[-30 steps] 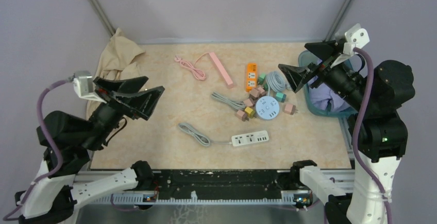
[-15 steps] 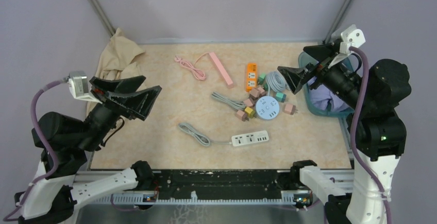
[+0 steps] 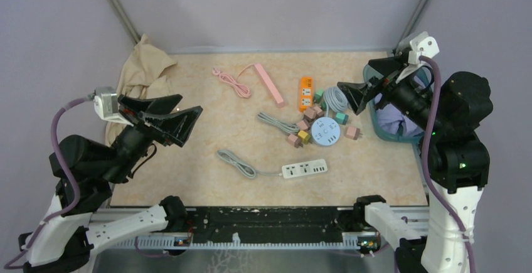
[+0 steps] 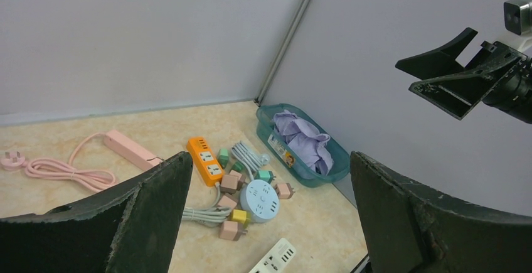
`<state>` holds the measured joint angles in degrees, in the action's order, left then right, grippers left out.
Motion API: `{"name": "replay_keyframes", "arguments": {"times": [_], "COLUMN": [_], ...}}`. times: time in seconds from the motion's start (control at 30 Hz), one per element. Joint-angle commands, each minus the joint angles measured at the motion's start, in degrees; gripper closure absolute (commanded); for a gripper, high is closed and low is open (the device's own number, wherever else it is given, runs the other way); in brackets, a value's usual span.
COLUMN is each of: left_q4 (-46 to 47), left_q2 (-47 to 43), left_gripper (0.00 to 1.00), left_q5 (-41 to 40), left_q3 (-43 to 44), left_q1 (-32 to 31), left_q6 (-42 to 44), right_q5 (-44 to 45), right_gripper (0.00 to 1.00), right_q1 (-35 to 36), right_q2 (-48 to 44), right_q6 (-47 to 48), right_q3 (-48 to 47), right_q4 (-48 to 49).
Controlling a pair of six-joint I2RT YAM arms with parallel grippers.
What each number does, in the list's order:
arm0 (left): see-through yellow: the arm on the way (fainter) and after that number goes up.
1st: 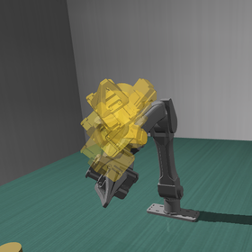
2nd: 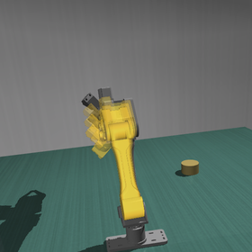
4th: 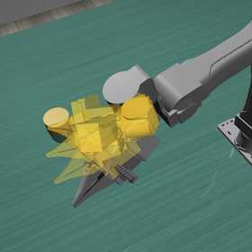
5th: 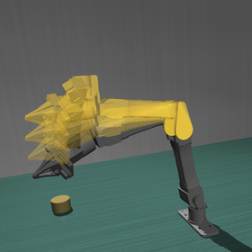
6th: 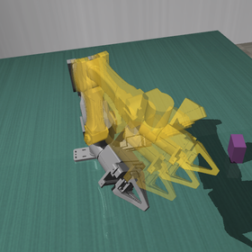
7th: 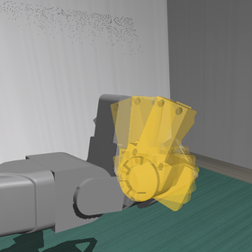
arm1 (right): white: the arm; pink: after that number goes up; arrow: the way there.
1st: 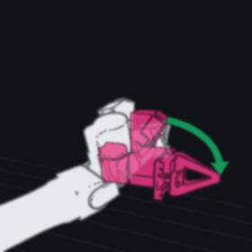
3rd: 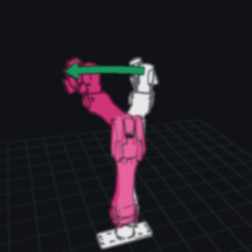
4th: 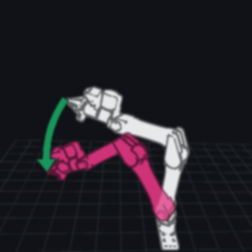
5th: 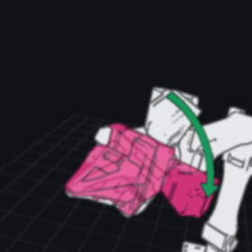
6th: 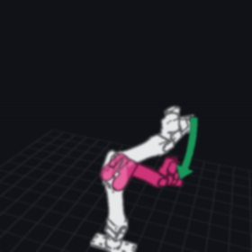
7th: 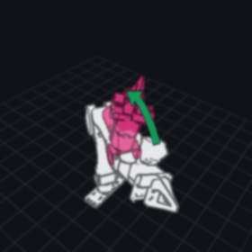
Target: Pull the plug off the socket
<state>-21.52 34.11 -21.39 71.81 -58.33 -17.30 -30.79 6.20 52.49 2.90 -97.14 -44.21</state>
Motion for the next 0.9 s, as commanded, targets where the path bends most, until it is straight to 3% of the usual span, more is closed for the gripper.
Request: {"name": "replay_keyframes", "arguments": {"times": [0.0, 0.87], "left_q4": [0.47, 0.16], "left_q2": [-0.09, 0.92], "left_gripper": [0.0, 0.0], "left_q5": [-0.58, 0.1], "left_q3": [-0.5, -0.98], "left_q1": [0.31, 0.3], "left_q6": [0.36, 1.17], "right_q5": [1.32, 2.22], "right_gripper": [0.01, 0.01], "right_q1": [-0.46, -0.48], "right_q2": [-0.6, -0.81], "right_q6": [-0.75, -0.35], "right_q3": [-0.41, -0.02], "right_q4": [1.82, 1.85]}}
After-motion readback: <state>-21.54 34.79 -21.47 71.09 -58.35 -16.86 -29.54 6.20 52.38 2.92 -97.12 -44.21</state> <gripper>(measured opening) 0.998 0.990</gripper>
